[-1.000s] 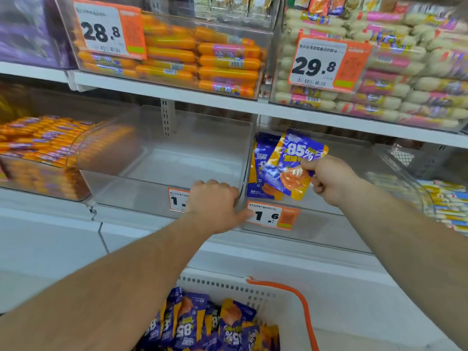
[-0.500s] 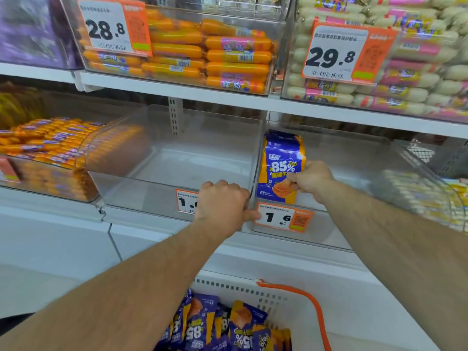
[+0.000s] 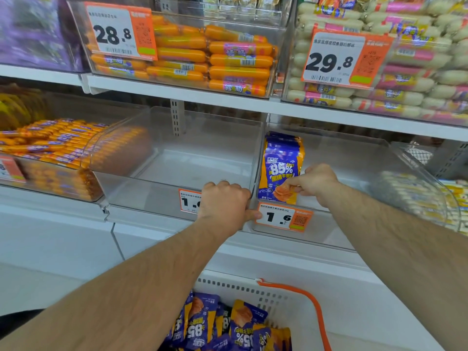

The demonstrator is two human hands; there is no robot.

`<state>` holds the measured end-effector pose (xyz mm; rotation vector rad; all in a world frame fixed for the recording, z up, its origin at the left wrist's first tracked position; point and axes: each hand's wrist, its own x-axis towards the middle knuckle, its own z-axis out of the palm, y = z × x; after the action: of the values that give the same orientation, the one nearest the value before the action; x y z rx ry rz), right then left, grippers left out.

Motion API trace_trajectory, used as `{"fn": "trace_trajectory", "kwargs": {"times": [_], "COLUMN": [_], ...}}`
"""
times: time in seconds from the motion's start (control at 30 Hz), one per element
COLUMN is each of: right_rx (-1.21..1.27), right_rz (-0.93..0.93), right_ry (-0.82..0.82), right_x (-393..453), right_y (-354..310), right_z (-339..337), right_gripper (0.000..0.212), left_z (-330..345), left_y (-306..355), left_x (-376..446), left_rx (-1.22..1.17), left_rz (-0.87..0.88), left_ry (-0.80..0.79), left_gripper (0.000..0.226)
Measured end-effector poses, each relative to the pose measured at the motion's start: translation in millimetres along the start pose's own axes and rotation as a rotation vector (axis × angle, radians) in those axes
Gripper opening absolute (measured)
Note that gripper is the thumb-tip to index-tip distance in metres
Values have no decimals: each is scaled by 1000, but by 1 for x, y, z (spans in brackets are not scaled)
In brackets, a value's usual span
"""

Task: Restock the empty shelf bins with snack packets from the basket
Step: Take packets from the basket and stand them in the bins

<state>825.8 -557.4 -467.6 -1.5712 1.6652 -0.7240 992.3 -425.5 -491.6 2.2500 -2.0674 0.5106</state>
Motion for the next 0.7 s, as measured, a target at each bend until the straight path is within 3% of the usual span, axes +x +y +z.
{"fn": "trace_trajectory", "kwargs": {"times": [0.13, 0.27, 0.4, 0.47, 0.53, 0.7], "right_rx": [-193, -262, -150, -124, -171, -437], "right_rz": [-107, -479, -899, -945, -875, -450], "right_ry": [133, 303, 348, 266, 98, -441], "right_x": [-23, -63, -110, -124, -131, -135], "right_y": [-12, -18, -8, 7, 26, 83], "right_z": [-7, 11, 46, 68, 91, 156], "right_gripper": [30, 8, 4, 2, 6, 10], "left_z": [-5, -15, -24, -22, -16, 12], "left_y": [0, -9, -28, -43, -60, -86], "left_x": [-1, -6, -38, -59, -76, -104], "left_rx": [-35, -174, -229, -260, -303, -366], "left_rz": [15, 60, 93, 90, 73, 67], "left_ry": [-64, -169, 52, 39, -132, -612], "left_gripper": [58, 65, 64, 59, 56, 51]}}
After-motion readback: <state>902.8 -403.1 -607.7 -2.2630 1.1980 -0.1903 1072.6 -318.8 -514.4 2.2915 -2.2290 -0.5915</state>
